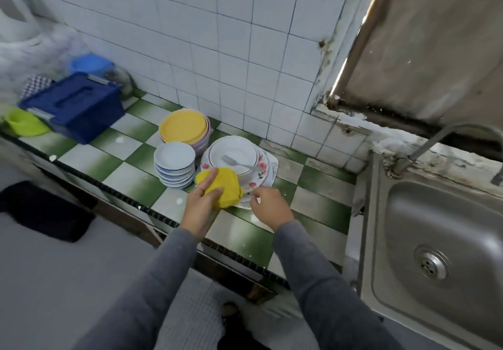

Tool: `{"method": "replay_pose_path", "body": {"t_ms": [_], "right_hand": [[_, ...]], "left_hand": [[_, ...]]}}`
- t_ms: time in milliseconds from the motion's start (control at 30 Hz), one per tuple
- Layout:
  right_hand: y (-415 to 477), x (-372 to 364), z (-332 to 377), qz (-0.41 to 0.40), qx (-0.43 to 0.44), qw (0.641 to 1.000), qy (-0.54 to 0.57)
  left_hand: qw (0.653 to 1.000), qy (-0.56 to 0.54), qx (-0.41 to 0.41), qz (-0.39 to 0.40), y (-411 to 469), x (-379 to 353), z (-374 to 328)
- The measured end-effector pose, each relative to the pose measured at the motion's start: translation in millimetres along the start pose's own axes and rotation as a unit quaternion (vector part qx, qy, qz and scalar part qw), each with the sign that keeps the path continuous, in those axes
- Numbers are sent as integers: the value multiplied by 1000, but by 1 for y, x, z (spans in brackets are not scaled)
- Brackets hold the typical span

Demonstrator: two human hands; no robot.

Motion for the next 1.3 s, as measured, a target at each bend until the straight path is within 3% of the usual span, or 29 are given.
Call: {"method": "replay_pose_path", "body": {"t_ms": [300,600,967,1300], "right_hand": [[77,-1,18,-12,35,999,15],[130,-25,29,13,-5,1000,-25],[185,-37,21,44,-160,986,3],[203,-31,23,114,-236,965,8]], "left_hand": [[999,17,1,-40,59,15,-18],[999,-3,31,-33,109,35,-34],[991,49,68,107,172,47,-67],[982,69,88,153,202,57,-91]]}}
Point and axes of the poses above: each hand's wrist, its own y-axis towards the middle knuckle, its own x-axis out of the back of the hand, z = x × y, the point moved 2 cm from there along y, towards the middle knuckle
